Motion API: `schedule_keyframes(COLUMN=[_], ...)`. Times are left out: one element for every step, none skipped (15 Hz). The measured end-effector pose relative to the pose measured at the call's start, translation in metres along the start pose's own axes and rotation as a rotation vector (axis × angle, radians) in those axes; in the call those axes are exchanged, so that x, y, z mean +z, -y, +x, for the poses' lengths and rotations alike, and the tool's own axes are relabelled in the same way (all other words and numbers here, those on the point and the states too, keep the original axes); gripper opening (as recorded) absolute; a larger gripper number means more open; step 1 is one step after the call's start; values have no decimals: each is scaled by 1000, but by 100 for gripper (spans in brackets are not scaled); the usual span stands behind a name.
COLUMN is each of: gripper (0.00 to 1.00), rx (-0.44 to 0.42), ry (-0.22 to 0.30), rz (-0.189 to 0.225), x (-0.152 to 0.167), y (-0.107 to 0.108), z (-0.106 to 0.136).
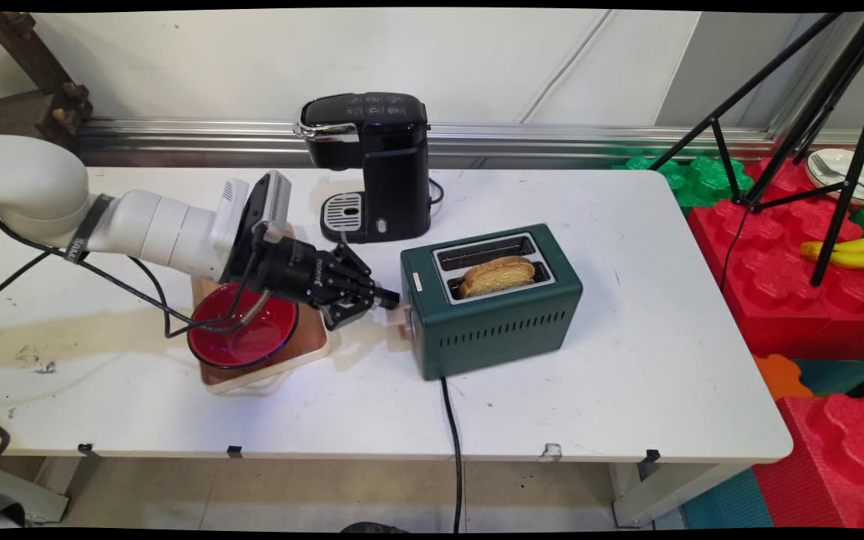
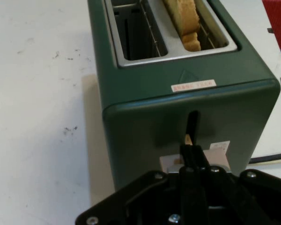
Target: Press the toaster switch
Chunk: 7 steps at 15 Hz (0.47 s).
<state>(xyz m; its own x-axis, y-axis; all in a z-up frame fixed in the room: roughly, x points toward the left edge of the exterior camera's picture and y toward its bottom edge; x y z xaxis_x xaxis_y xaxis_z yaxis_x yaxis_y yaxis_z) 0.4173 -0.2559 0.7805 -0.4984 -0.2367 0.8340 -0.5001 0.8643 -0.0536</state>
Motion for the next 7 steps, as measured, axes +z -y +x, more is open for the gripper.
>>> schedule_keyframes(gripper=[0, 0, 0, 0, 0, 0, 0], rx=[1, 1, 2, 3, 4, 4, 5], ry=[2, 4, 6, 7, 8, 9, 10], rz=[1, 2, 3, 4, 4, 4, 5], x=[1, 1, 2, 3, 3, 3, 3], y=[0, 0, 0, 1, 1, 1, 1], z=[-1, -2, -4, -5, -5, -6, -7])
